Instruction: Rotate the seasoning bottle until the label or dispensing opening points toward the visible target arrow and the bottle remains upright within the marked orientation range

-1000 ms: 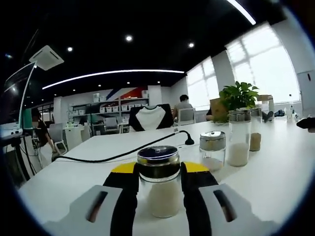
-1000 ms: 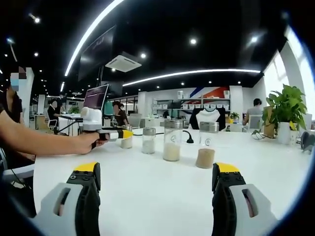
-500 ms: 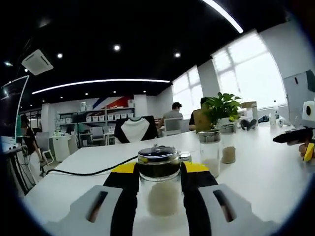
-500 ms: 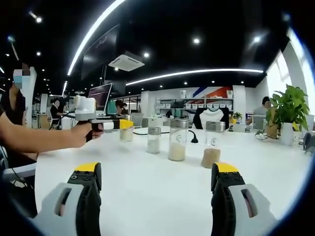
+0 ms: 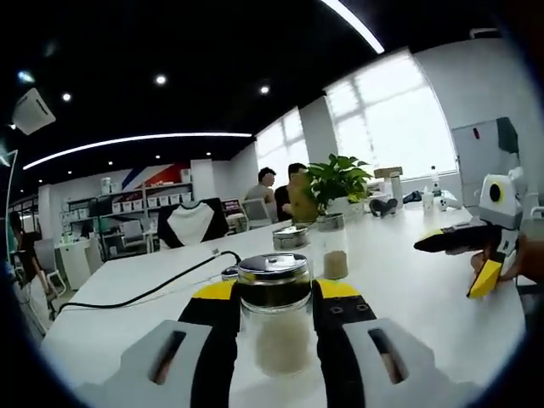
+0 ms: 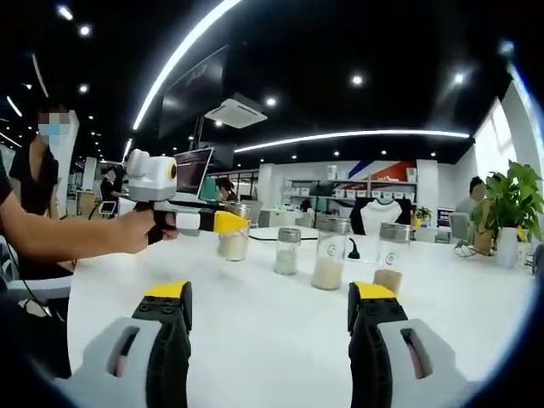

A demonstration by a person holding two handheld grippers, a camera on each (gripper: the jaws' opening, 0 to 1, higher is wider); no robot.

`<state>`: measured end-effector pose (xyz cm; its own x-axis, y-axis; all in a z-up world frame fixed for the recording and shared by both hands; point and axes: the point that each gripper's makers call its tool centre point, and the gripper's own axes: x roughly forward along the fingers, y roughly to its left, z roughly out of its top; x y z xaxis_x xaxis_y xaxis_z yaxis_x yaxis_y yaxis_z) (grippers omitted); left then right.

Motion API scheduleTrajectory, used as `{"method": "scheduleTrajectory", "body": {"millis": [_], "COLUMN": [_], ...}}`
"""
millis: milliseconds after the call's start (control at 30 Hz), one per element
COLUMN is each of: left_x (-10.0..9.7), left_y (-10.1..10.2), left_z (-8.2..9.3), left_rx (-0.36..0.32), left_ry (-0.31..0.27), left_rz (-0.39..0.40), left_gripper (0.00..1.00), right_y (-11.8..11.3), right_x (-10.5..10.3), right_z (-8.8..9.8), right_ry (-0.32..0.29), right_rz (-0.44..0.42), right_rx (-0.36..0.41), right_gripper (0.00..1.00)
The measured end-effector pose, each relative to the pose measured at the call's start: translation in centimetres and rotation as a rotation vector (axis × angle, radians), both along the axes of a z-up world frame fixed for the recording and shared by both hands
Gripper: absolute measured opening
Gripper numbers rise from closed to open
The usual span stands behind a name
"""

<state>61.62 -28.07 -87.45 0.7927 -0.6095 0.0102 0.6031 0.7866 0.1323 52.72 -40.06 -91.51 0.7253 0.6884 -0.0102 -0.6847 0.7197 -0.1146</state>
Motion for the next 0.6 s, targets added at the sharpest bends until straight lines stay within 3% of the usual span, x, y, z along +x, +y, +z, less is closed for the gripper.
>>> {"method": "scheduleTrajectory", "body": {"millis": [333, 600], "left_x": [-3.9, -7.9], "left_y": [-2.5, -5.9], "left_z": [0.6, 0.1], "left_rx": [-0.056, -0.08], "left_ry": [0.002, 0.018], "left_rz": [-0.091, -0.252], "left_gripper": [0.35, 0.35], "right_y": [1.8, 3.9], "right_x": [-1.2, -2.6], "right_z": [0.4, 0.3], "right_ry": [-0.025, -0.029], "right_rz": [0.071, 0.164], "right_rx": [0.001, 0.01], "right_gripper": [0.53, 0.35]}}
